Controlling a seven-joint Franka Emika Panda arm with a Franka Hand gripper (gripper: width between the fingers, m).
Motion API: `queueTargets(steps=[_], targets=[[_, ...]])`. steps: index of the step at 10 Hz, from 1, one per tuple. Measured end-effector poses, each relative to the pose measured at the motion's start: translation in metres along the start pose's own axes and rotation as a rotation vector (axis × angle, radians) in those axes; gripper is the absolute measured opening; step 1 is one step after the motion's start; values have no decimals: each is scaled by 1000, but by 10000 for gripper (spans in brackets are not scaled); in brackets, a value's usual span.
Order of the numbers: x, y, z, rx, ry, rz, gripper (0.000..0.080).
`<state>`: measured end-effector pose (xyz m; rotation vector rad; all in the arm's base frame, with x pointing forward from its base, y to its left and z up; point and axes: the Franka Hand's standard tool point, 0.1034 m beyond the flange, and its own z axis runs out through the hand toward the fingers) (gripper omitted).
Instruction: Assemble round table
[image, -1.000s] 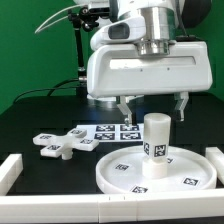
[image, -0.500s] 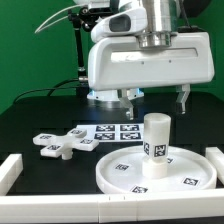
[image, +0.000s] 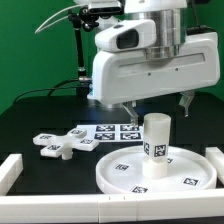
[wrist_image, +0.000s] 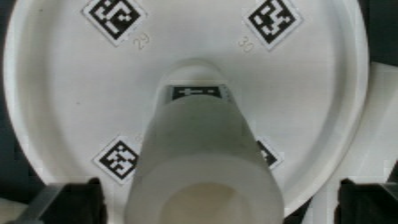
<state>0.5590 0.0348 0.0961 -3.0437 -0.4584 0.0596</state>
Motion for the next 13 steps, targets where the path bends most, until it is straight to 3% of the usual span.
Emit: queueTargets(steps=[5,6,7,11,12,13], targets=[[-5,6,7,-12,26,-10,622],[-3,7,6,-13,29,-13,450],[-3,7,6,-13,30,-14,406],[-3,6,6,-11,30,9,406],[-3,6,6,-5,33,55,406],[-3,7,7,22,50,241,407]])
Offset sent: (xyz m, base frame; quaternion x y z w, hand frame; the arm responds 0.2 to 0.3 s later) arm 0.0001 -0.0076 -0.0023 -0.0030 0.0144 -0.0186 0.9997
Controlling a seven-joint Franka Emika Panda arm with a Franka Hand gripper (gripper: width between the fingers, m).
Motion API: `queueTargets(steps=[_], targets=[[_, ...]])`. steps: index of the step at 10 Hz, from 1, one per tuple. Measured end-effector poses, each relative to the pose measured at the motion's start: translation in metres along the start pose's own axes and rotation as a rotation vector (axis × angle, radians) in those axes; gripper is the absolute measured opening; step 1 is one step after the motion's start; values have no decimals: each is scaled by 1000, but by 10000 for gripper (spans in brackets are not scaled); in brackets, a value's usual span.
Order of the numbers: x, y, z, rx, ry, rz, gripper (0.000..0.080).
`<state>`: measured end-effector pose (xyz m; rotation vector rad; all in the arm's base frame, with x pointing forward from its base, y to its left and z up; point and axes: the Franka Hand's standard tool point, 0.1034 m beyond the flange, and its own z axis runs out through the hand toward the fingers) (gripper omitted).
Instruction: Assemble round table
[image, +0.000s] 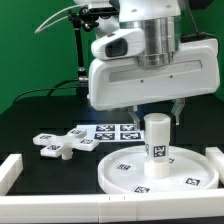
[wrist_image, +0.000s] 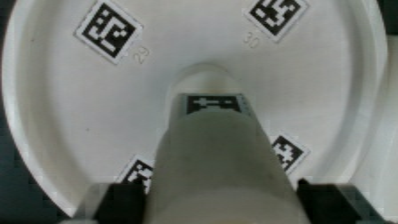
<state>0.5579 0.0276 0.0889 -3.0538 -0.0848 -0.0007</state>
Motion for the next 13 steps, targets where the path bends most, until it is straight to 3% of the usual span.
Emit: queueTargets(steps=[4,13], targets=[[1,3,1,20,47,498,409],[-3,-1,1,56,20,1275,409]])
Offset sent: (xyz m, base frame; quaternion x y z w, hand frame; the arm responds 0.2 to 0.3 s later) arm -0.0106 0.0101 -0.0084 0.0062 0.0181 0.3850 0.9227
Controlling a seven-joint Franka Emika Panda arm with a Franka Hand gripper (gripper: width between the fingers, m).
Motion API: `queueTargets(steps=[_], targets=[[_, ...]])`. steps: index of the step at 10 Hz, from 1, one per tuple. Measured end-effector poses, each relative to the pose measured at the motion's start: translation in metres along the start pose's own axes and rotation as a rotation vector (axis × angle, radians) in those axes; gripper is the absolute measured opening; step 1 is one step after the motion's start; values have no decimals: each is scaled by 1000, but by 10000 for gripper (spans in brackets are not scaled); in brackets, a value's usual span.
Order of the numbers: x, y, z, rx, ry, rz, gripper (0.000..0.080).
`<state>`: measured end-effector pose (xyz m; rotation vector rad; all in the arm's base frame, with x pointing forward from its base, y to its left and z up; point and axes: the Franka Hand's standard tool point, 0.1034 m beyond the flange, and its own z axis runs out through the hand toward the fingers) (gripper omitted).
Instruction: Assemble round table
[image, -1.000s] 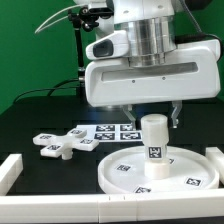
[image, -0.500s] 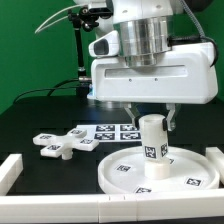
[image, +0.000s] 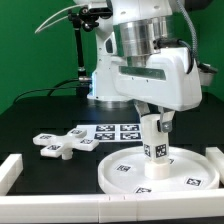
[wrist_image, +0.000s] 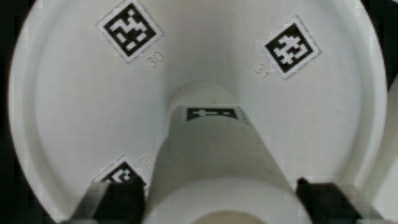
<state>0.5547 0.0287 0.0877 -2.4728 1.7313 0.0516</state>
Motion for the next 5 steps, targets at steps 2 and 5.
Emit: queueTargets(steps=[2,5], targets=[[0,0,0,8,-14,104,409],[-2,0,1,5,-20,94,583]])
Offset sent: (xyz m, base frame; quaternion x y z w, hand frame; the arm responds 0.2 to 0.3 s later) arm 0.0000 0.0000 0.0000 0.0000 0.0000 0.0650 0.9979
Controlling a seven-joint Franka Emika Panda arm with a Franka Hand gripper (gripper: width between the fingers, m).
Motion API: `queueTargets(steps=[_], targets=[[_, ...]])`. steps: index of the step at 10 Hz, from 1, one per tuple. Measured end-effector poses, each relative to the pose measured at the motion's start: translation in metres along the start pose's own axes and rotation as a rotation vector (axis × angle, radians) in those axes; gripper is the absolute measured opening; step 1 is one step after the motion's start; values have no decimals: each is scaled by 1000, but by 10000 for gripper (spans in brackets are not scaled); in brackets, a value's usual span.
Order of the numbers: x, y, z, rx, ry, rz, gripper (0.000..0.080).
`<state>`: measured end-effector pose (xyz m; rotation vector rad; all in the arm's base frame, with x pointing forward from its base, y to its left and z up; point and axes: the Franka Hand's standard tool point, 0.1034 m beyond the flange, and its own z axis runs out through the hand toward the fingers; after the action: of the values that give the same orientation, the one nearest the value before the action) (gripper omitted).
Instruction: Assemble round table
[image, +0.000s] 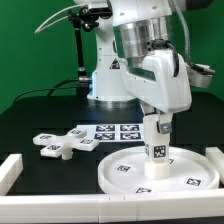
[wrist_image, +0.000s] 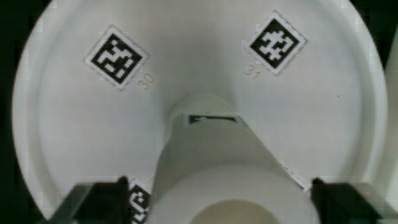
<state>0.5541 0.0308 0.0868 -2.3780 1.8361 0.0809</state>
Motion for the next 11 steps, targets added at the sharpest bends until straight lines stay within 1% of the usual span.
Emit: queueTargets(steps=[1,2,3,7,8,9,10,11], targets=[[-1,0,0,-13,-9,-78,636],[-1,-1,0,-12,-9,-123,636],[-1,0,0,-11,-11,-215,646],[-1,0,0,-10,-13,-535,649],[-1,0,0,-21,-9,-641,649],[-1,-1,-1,-41,3,-775,649],[0,-5,-4,-56,17,-951,649],[-1,-7,-5,-66,26,-1054,649]])
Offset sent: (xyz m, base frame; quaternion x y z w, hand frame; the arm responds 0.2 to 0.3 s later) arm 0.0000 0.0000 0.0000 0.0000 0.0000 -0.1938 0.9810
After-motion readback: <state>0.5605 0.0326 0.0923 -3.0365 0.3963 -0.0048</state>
